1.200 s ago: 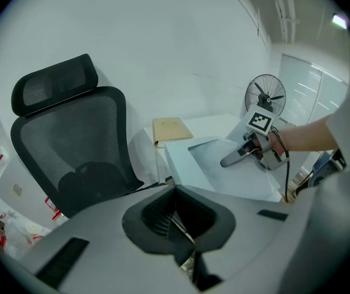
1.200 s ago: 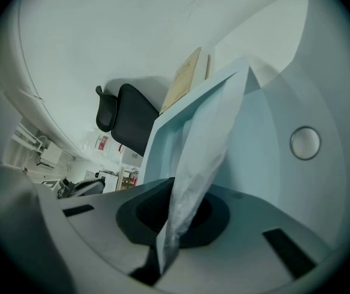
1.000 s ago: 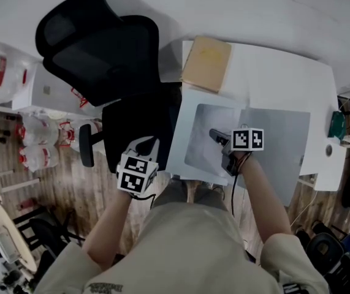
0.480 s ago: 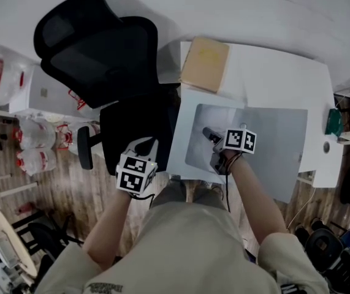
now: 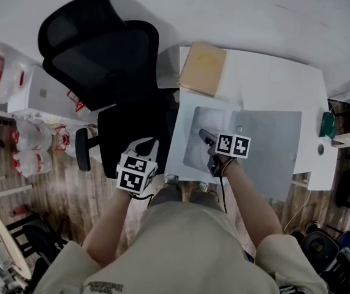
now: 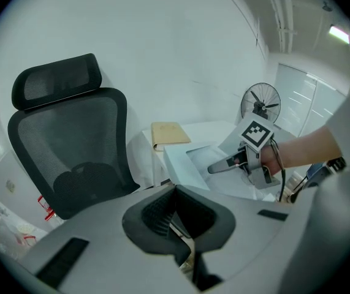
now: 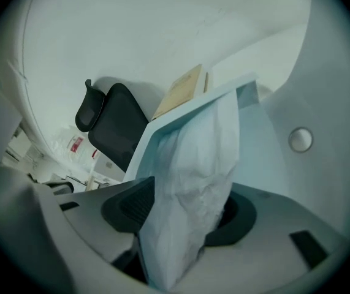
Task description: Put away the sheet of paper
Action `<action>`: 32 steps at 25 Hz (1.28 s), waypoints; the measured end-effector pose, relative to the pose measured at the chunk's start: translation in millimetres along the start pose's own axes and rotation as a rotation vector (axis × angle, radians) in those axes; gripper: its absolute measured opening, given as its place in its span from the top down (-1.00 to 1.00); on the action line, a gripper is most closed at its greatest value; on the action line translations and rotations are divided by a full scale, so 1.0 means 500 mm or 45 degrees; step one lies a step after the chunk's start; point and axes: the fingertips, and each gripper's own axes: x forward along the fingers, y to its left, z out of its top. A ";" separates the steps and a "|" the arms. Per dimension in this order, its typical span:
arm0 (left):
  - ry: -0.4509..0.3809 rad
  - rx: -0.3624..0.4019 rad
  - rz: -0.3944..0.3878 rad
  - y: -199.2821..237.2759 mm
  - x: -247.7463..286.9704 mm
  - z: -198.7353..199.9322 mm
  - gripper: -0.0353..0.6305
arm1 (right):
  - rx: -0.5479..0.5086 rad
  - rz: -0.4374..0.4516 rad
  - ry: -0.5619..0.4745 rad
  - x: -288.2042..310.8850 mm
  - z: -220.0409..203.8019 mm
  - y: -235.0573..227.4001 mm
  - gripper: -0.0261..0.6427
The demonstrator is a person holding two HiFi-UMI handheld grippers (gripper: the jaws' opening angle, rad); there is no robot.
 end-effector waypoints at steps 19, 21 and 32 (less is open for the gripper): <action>-0.288 0.164 0.003 -0.056 -0.078 0.162 0.83 | -0.605 -0.140 -0.490 -0.348 0.202 0.182 0.38; -0.351 0.212 0.005 -0.069 -0.100 0.203 0.83 | -0.664 -0.126 -0.590 -0.411 0.239 0.229 0.47; -0.699 0.329 0.010 -0.133 -0.257 0.421 0.83 | -0.954 -0.051 -1.069 -0.690 0.318 0.423 0.84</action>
